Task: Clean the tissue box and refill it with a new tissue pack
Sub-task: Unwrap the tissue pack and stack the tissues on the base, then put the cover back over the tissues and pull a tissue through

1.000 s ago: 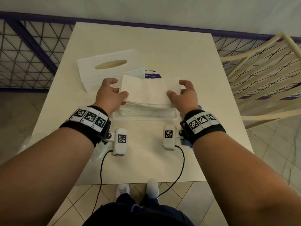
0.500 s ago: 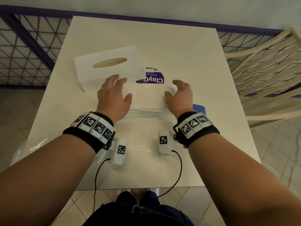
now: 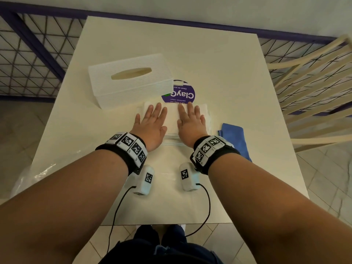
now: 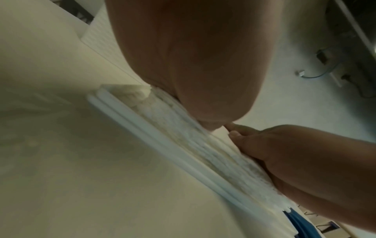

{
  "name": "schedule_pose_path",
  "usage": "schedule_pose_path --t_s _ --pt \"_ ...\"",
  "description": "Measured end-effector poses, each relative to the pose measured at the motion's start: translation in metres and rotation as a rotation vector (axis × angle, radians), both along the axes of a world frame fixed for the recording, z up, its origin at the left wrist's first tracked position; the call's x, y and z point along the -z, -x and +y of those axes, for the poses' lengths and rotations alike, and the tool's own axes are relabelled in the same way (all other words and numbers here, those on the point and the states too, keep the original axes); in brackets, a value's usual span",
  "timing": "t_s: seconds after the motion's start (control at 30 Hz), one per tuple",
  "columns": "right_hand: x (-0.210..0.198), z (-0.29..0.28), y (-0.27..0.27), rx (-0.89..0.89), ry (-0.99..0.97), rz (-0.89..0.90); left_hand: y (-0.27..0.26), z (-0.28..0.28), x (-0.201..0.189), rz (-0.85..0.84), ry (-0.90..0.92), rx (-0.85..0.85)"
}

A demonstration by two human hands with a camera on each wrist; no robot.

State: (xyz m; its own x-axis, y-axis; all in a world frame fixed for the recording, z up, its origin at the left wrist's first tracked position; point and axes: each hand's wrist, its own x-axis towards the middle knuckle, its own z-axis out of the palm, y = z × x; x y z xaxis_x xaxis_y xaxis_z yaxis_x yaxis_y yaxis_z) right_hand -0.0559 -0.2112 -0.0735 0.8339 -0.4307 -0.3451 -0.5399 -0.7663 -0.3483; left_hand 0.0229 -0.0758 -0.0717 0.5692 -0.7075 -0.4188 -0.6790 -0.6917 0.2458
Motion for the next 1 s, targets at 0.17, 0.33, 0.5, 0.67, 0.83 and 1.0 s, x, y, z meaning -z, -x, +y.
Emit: schedule_pose_path --t_s 0.17,0.33,0.5,0.67,0.83,1.0 --pt "-0.005 0.000 -0.003 0.004 0.008 0.045 -0.001 -0.001 -0.006 0.019 -0.013 -0.016" --pt "-0.015 -0.001 -0.004 -0.004 0.017 0.066 0.000 0.003 -0.014 -0.046 0.004 0.016" --pt "-0.031 0.002 -0.002 0.028 0.015 0.003 -0.005 0.014 -0.045 0.003 -0.008 0.046" --pt "-0.050 0.027 0.007 0.008 -0.002 -0.149 -0.022 0.062 -0.073 0.066 0.134 -0.129" --pt "-0.061 0.087 0.016 -0.079 -0.121 -0.269 -0.050 0.146 -0.074 0.084 -0.168 -0.296" --pt "-0.064 0.148 0.009 -0.337 -0.193 -0.100 -0.043 0.189 -0.052 0.118 -0.422 -0.302"
